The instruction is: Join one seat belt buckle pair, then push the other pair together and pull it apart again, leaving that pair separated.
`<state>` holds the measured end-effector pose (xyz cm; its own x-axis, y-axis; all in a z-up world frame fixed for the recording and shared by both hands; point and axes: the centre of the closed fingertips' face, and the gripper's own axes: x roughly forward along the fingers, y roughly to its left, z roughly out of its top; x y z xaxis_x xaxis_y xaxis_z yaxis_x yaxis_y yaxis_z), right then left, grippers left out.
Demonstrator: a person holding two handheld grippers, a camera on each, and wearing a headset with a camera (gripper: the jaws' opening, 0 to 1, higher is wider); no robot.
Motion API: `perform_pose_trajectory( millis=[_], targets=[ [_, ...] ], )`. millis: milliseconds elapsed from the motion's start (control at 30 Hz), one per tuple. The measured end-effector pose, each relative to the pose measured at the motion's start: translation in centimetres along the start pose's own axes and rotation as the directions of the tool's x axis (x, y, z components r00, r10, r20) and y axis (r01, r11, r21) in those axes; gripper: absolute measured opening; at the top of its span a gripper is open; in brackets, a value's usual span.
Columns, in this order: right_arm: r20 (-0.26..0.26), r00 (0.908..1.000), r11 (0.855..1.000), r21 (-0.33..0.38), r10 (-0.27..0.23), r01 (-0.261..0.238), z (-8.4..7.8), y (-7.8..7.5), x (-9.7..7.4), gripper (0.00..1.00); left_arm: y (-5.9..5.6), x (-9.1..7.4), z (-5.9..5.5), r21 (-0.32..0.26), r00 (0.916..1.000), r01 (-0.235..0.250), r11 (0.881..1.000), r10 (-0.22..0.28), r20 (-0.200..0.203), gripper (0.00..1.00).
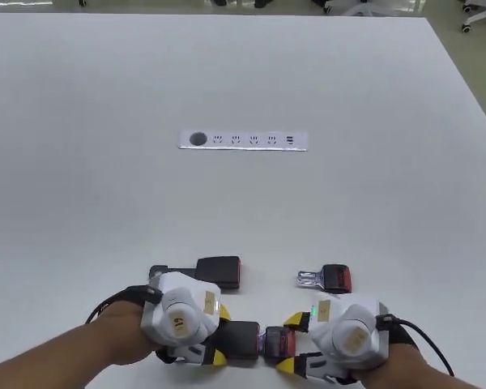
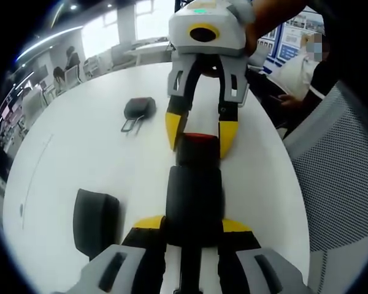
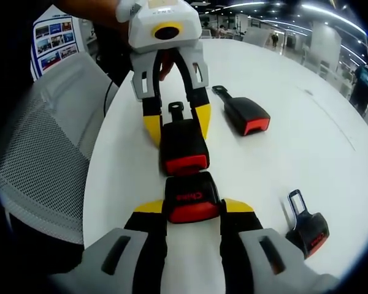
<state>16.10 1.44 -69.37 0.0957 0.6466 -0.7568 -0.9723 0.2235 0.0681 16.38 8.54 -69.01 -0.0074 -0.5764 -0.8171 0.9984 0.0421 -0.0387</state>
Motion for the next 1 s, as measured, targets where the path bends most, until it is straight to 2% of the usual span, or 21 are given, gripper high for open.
perform_pose_trajectory(
  millis=[167,267,333,467,567,1000],
  targets=[
    [0.046,0.9989,1.000,0.000,-0.003,0.003,0.07,0.18,-0.12,0.31,-0.01,0.06,-0.06,0.013,0.9999,0.006,1.000,-0.006,0.016,0.32],
    [0.055,0.9985,1.000,-0.010,0.006,-0.006,0.14,0.15,-0.01,0.30,0.04,0.05,-0.21,0.015,0.9994,0.013,1.000,-0.013,0.032,0.32],
    [0.058,0.9983,1.000,-0.024,0.011,-0.010,0.15,0.17,-0.06,0.30,-0.03,-0.06,-0.10,-0.010,0.9976,0.043,0.999,-0.042,0.055,0.32],
    [0.087,0.9962,1.000,-0.023,0.005,-0.003,0.50,0.45,-0.41,0.30,-0.10,-0.07,-0.15,0.009,0.9967,0.045,0.999,-0.046,0.067,0.32],
    [0.112,0.9937,1.000,-0.022,-0.004,0.006,0.78,0.65,-0.64,0.30,-0.14,-0.12,-0.02,0.001,0.9940,0.044,0.999,-0.044,0.101,0.32],
    [0.168,0.9858,1.000,-0.015,0.000,0.003,0.67,0.42,-0.79,0.29,-0.28,-0.38,0.29,-0.037,0.9830,0.055,0.998,-0.048,0.177,0.31]
  ],
)
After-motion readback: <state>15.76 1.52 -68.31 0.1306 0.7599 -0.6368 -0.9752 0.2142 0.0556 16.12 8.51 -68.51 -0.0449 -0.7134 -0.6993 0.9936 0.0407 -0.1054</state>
